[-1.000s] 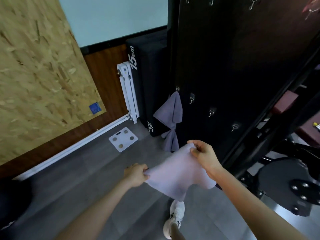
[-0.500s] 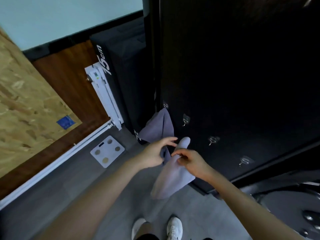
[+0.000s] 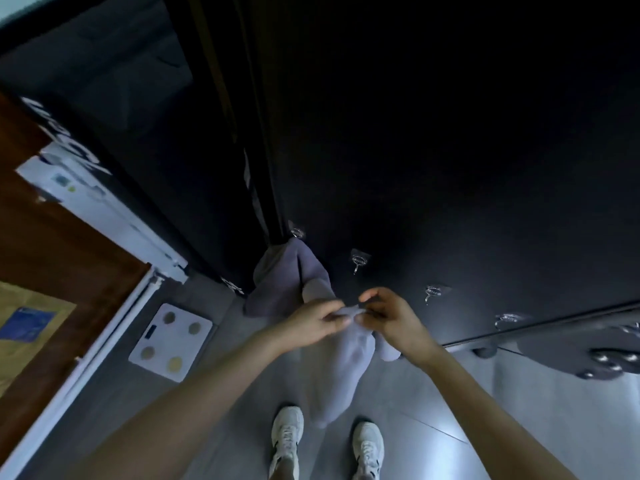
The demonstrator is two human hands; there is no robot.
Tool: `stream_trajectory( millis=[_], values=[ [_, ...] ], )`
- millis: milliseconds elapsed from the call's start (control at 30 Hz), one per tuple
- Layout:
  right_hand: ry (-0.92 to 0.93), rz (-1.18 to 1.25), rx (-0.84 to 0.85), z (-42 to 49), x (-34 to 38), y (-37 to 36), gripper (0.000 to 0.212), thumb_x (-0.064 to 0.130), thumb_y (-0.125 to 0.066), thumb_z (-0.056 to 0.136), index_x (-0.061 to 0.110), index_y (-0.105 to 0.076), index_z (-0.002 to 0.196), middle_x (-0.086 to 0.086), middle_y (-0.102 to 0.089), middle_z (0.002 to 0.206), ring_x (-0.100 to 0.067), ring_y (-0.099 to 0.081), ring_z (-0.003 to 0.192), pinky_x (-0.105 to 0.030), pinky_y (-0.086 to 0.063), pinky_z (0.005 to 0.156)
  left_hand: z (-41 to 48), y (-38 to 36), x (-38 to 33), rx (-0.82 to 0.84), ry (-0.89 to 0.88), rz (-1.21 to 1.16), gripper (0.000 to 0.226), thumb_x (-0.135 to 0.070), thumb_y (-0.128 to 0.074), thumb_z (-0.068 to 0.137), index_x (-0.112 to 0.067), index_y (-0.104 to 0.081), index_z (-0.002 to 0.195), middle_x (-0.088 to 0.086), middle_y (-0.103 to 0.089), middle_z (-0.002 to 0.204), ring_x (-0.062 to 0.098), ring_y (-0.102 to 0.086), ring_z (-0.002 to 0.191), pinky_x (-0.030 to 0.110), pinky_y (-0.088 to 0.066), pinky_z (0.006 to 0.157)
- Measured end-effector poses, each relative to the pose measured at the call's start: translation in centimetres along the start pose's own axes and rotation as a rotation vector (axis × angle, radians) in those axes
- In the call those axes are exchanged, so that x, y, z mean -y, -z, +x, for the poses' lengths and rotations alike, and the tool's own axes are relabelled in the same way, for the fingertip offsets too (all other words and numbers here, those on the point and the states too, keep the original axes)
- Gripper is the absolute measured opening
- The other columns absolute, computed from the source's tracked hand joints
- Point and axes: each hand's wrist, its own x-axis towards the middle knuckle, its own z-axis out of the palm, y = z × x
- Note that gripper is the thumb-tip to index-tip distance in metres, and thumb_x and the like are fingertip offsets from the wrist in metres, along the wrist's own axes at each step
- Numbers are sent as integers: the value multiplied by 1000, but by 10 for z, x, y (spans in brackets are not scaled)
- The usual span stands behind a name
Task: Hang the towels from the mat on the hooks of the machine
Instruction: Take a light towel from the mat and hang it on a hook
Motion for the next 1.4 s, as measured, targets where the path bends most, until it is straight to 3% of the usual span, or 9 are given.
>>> stream_trajectory(
  millis=[100,267,533,700,800,867,967,1167,1400],
  values=[
    [4,107,-217,18,-2,-8,21,-7,-60,84,10,-49,91,-8,-58,75,-6,-55,61,-16,-44,59,21,0,1,-142,18,-247,28,-26,-56,93,2,-55,90,5,-54,77,9,-48,74,22,-38,69],
    [42,180,-520,54,-11,-21,25,4,-65,83,18,-45,77,-4,-50,69,-15,-47,67,-29,-40,65,67,8,7,-334,32,-193,20,-30,-61,89,-12,-56,81,-4,-56,70,12,-53,72,26,-40,66],
    [2,454,-939,84,-25,-54,37,10,-67,82,22,-33,72,3,-37,68,-16,-36,64,-34,-36,67,102,-6,22,-511,149,-467,24,-29,-73,79,-19,-60,61,-4,-62,62,10,-55,62,27,-44,64],
    [-73,308,-1054,87,-30,-60,30,26,-66,83,29,-39,70,13,-52,64,-12,-51,69,-27,-36,63,108,-11,30,-598,234,-557,45,-45,-80,62,-5,-63,77,3,-65,69,17,-61,68,27,-47,65],
    [-100,78,-1158,90,-33,-64,21,37,-65,82,27,-48,74,10,-58,70,-16,-56,79,-26,-29,74,104,-11,28,-682,275,-434,61,-67,-71,48,-18,-58,82,4,-66,83,22,-64,82,32,-52,75],
    [-112,-136,-1230,94,-39,-65,18,44,-64,80,28,-58,75,6,-61,78,-18,-57,78,-33,-29,77,100,-12,25,-749,292,-294,58,-75,-61,44,-29,-56,78,2,-66,87,20,-63,83,33,-53,76],
    [-105,-429,-1375,100,-45,-67,20,46,-67,73,27,-70,71,-2,-62,85,-27,-54,71,-34,-29,70,94,-16,12,-831,229,-273,41,-59,-72,59,-24,-62,79,0,-65,81,19,-62,79,30,-50,70],
    [-84,-226,-1132,97,-48,-71,38,42,-44,92,19,-71,78,2,-57,78,-23,-57,77,-24,-25,49,91,-31,-7,-850,196,-493,14,-25,-73,78,-22,-60,75,-4,-65,74,19,-64,78,27,-49,73],
    [-175,-117,-714,89,-45,-56,40,48,-29,96,32,-63,110,5,-53,108,-19,-56,97,-36,-44,84,97,-7,4,-376,353,-636,15,-39,-71,66,-26,-76,72,-1,-74,82,22,-67,92,37,-50,94]
  ],
)
